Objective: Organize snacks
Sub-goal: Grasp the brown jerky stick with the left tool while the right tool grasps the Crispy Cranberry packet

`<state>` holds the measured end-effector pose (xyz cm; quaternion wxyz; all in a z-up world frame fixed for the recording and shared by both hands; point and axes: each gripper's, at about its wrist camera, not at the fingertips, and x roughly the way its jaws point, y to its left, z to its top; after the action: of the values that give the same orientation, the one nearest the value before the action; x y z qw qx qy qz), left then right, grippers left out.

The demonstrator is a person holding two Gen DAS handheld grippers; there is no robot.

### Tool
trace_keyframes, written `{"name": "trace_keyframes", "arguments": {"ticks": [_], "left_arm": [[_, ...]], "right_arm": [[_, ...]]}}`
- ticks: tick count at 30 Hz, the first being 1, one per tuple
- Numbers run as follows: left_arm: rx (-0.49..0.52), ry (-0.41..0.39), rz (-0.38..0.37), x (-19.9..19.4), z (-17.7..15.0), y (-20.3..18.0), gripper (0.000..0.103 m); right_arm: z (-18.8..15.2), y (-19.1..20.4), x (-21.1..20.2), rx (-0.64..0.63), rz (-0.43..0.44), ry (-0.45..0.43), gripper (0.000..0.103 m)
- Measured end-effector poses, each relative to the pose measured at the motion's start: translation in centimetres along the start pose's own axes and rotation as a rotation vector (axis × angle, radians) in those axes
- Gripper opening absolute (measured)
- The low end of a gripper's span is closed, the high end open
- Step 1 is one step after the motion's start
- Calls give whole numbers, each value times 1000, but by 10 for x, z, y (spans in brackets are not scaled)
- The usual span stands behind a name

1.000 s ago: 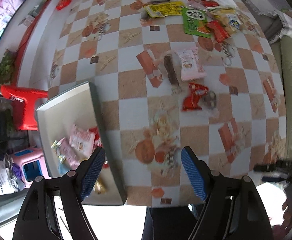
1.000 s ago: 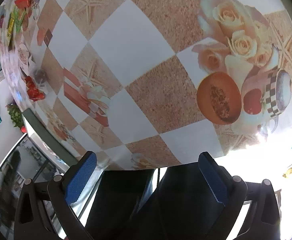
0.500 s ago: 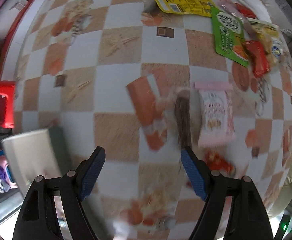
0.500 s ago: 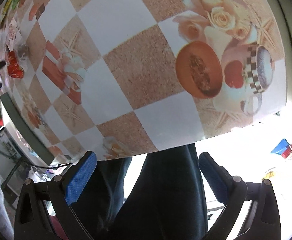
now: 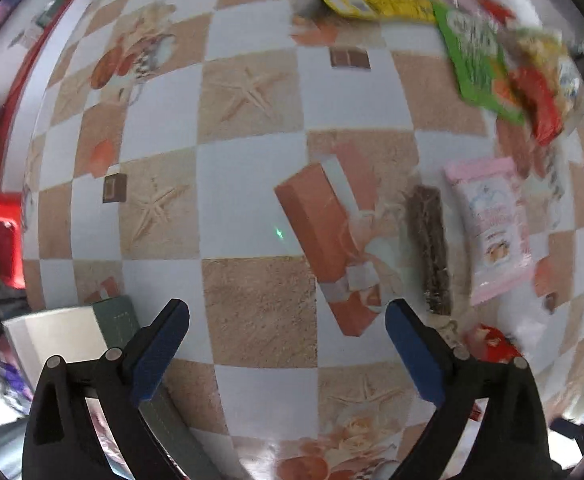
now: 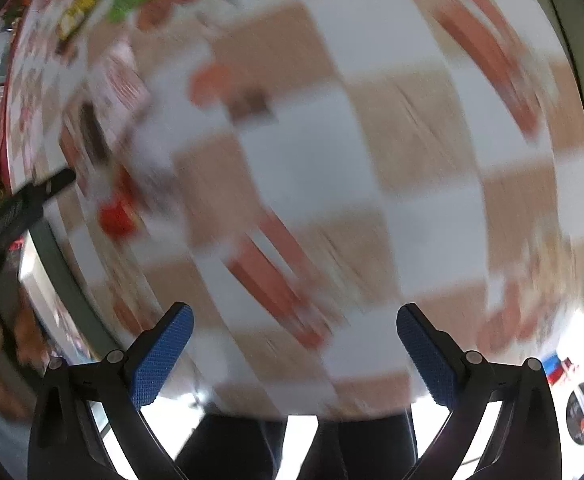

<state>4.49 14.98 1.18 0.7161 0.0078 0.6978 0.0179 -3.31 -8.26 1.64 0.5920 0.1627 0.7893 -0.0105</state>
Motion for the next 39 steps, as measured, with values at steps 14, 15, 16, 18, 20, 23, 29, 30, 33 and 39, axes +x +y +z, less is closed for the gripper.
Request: {"name": "trace_keyframes", "arguments": {"ticks": [14, 15, 16, 18, 20, 23, 29, 30, 33, 39], "left_arm": [[31, 1, 13, 21, 10, -21, 103], [19, 7, -1, 22, 7, -14, 103], [15, 7, -3, 23, 5, -10, 103], [13, -2, -9, 24, -2, 4, 103], [15, -6, -10, 23, -6, 16, 103], [35, -18, -8, 23, -11, 34, 103], [38, -17, -35, 30, -11, 51, 103], [39, -16, -38, 31, -11, 53, 103], [45, -17, -43, 30, 9, 51, 103], [64, -14, -55, 26, 14, 44, 100]], "right_arm": [[50, 31, -24, -10, -50, -115, 102], [59, 37, -25, -21, -52, -125, 102], [66, 42, -24, -29, -49, -128, 102], [81, 56, -21, -49, -46, -131, 102], [95, 72, -15, -86, -61, -129, 102], [113, 97, -3, -157, -97, -123, 102], [131, 146, 18, -316, -264, -118, 103], [131, 149, 19, -324, -265, -120, 103], [133, 151, 15, -326, -263, -123, 103], [111, 151, 18, -338, -230, -114, 97]]}}
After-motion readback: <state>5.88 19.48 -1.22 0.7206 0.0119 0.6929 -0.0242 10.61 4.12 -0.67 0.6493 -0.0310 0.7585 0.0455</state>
